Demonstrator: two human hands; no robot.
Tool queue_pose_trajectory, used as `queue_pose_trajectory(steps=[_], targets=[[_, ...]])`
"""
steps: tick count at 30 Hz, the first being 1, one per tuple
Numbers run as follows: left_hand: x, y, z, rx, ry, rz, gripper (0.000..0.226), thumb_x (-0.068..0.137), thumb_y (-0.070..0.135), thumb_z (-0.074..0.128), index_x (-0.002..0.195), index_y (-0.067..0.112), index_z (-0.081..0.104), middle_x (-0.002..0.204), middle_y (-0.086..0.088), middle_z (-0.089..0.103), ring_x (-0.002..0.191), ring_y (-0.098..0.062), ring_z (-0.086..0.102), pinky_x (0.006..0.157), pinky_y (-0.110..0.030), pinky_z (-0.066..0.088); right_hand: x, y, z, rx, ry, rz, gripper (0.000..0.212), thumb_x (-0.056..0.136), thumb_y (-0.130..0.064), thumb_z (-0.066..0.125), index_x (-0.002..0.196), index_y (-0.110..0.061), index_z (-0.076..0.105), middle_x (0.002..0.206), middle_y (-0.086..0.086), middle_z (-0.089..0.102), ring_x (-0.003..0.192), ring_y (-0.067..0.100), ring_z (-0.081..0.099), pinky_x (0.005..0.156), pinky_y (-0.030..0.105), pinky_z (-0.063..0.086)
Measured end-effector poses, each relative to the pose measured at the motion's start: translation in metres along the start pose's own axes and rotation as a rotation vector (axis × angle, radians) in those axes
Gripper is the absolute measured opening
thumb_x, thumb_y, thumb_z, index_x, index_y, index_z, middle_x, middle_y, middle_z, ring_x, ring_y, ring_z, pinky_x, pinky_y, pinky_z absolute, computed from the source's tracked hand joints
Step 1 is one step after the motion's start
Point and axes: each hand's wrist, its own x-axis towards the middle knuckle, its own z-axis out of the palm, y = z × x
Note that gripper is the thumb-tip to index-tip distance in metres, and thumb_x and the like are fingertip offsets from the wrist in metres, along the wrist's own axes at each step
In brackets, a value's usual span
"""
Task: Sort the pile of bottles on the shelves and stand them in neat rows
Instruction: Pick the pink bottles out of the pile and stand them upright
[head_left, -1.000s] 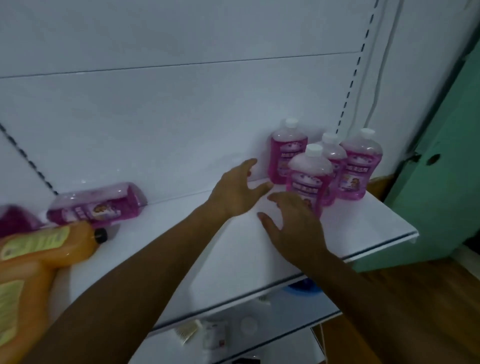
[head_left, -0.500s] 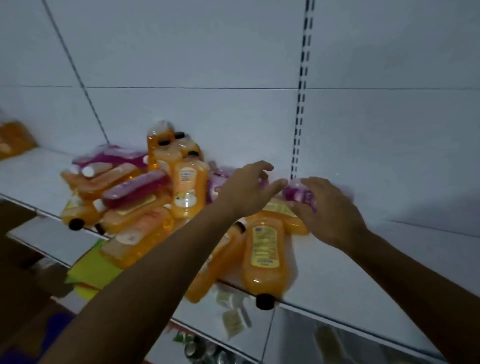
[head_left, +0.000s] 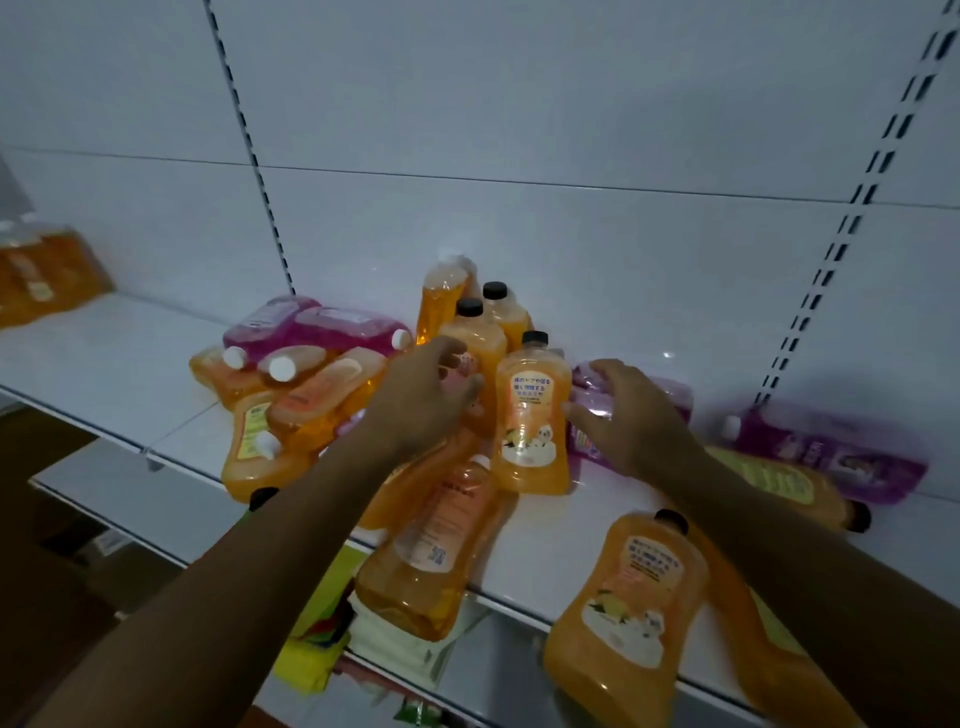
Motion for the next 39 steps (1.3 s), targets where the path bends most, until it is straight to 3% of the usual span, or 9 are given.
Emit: queue_pose_trajectory(steps=[4, 9, 14, 17, 23, 27, 32, 36, 39], targets=[[0.016, -0.009, -0.005, 0.001, 0.053, 0.028, 0.046, 0.089, 0.037, 0.062, 0.13, 0.019, 0.054, 0.12, 0.0, 0.063, 0.103, -0.01, 0.057, 0.083, -0.026, 0.045, 0.017, -0.005, 0.009, -0.016, 0.017, -0.049, 0.063, 0.089, -0.044, 0.062, 0.14, -0.015, 0.041, 0.137, 0.007, 0.051, 0.119, 0.024, 0.053, 0.087, 0.028, 0.042], [0.024, -0.024, -0.013, 0.089, 0.054, 0.009, 0.049, 0.087, 0.037, 0.065, 0.13, 0.016, 0.052, 0.121, -0.002, 0.062, 0.107, -0.016, 0.058, 0.089, -0.032, 0.049, 0.044, -0.012, 0.019, 0.03, -0.034, 0.005, 0.076, 0.082, -0.053, 0.065, 0.143, -0.022, 0.032, 0.143, 0.006, 0.047, 0.123, 0.027, 0.052, 0.094, 0.047, 0.051], [0.021, -0.028, -0.014, 0.17, 0.05, 0.051, 0.047, 0.088, 0.034, 0.064, 0.13, 0.015, 0.053, 0.12, -0.002, 0.063, 0.103, -0.015, 0.06, 0.086, -0.03, 0.05, 0.057, -0.027, 0.032, 0.081, -0.108, 0.03, 0.084, 0.074, -0.06, 0.07, 0.14, -0.025, 0.031, 0.135, 0.004, 0.051, 0.116, 0.027, 0.056, 0.088, 0.048, 0.054], [0.017, -0.016, 0.003, 0.135, -0.06, 0.117, 0.045, 0.089, 0.035, 0.063, 0.129, 0.02, 0.051, 0.117, 0.0, 0.065, 0.099, -0.013, 0.062, 0.085, -0.036, 0.054, 0.06, -0.029, 0.035, 0.063, -0.12, 0.036, 0.082, 0.073, -0.057, 0.072, 0.137, -0.024, 0.032, 0.131, 0.004, 0.053, 0.112, 0.027, 0.057, 0.088, 0.047, 0.054], [0.018, -0.005, 0.04, 0.103, -0.336, 0.049, 0.042, 0.088, 0.04, 0.063, 0.124, 0.026, 0.046, 0.107, 0.006, 0.061, 0.091, -0.009, 0.06, 0.073, -0.018, 0.047, 0.06, -0.031, 0.032, 0.061, -0.066, 0.059, 0.083, 0.073, -0.046, 0.078, 0.139, -0.02, 0.034, 0.128, 0.006, 0.055, 0.109, 0.025, 0.057, 0.084, 0.038, 0.053], [0.018, -0.006, 0.046, -0.073, -0.434, 0.041, 0.049, 0.09, 0.031, 0.063, 0.134, 0.024, 0.042, 0.127, 0.002, 0.06, 0.111, -0.015, 0.06, 0.072, -0.012, 0.04, 0.05, -0.03, 0.028, 0.155, -0.013, 0.054, 0.085, 0.07, -0.045, 0.081, 0.138, -0.022, 0.037, 0.126, 0.003, 0.056, 0.105, 0.022, 0.058, 0.085, 0.039, 0.054], [0.018, -0.004, 0.049, -0.222, -0.48, 0.027, 0.047, 0.086, 0.025, 0.069, 0.128, 0.022, 0.047, 0.124, 0.003, 0.061, 0.11, -0.015, 0.06, 0.064, -0.011, 0.043, 0.032, -0.03, 0.016, 0.166, 0.046, 0.036, 0.086, 0.07, -0.035, 0.083, 0.139, -0.021, 0.034, 0.114, -0.005, 0.048, 0.097, 0.016, 0.054, 0.07, 0.021, 0.047], [0.019, 0.0, 0.051, -0.255, -0.515, 0.039, 0.052, 0.079, 0.023, 0.076, 0.124, 0.019, 0.05, 0.117, 0.002, 0.062, 0.106, -0.015, 0.061, 0.073, -0.018, 0.048, 0.019, -0.028, 0.006, 0.165, 0.072, 0.012, 0.088, 0.069, -0.031, 0.084, 0.141, -0.023, 0.034, 0.116, -0.011, 0.045, 0.099, 0.009, 0.049, 0.063, 0.007, 0.038], [0.017, 0.003, 0.05, -0.26, -0.537, 0.046, 0.056, 0.077, 0.022, 0.078, 0.124, 0.019, 0.048, 0.113, 0.003, 0.06, 0.104, -0.014, 0.059, 0.078, -0.022, 0.049, 0.011, -0.026, 0.002, 0.159, 0.086, -0.001, 0.088, 0.069, -0.031, 0.084, 0.141, -0.022, 0.035, 0.122, -0.013, 0.046, 0.105, 0.007, 0.047, 0.067, 0.006, 0.036]])
